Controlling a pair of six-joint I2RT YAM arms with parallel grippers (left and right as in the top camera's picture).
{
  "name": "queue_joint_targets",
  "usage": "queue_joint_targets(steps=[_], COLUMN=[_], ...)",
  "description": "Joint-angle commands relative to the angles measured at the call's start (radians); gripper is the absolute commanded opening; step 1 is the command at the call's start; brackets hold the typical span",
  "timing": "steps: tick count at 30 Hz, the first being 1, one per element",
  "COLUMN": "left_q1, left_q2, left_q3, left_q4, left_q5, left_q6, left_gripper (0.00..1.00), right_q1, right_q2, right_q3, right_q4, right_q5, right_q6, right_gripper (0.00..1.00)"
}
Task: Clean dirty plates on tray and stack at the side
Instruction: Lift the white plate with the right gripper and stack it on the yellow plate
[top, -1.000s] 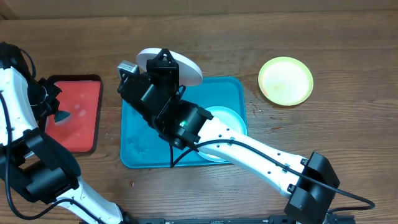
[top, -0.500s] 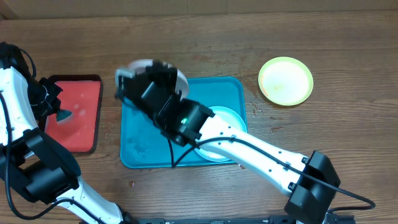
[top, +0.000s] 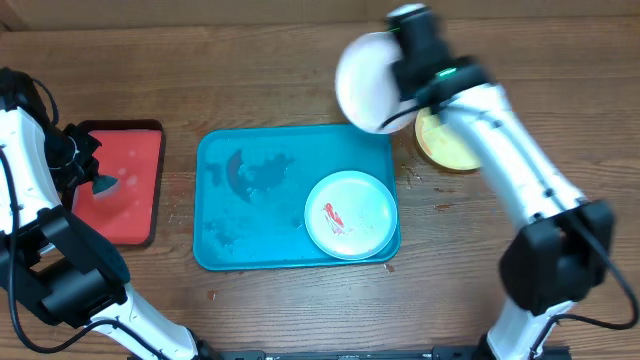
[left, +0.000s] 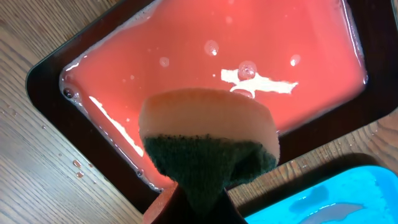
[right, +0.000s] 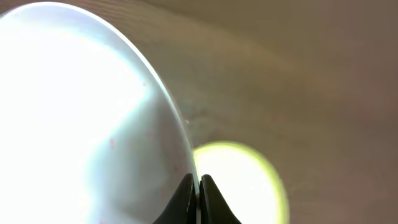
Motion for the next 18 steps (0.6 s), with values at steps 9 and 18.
queue_joint_targets(steps=[9, 18], left_q1=[0.001, -0.003], left_q2=[-0.022, -0.022], left_q3=[0.011, 0.011], left_q4=[0.009, 0.008], left_q5=[0.039, 0.039], left_q6=[0.023, 0.023], left_gripper=[0.04, 0.04], right_q1=[-0.487, -0.489], right_q2=[0.026, 0.026], right_q3=[-0.029, -0.175], right_q4=[-0.214, -0.129], right_q5=[-0.441, -0.422], right_q6=[0.313, 0.314], right_gripper=[0.04, 0.04])
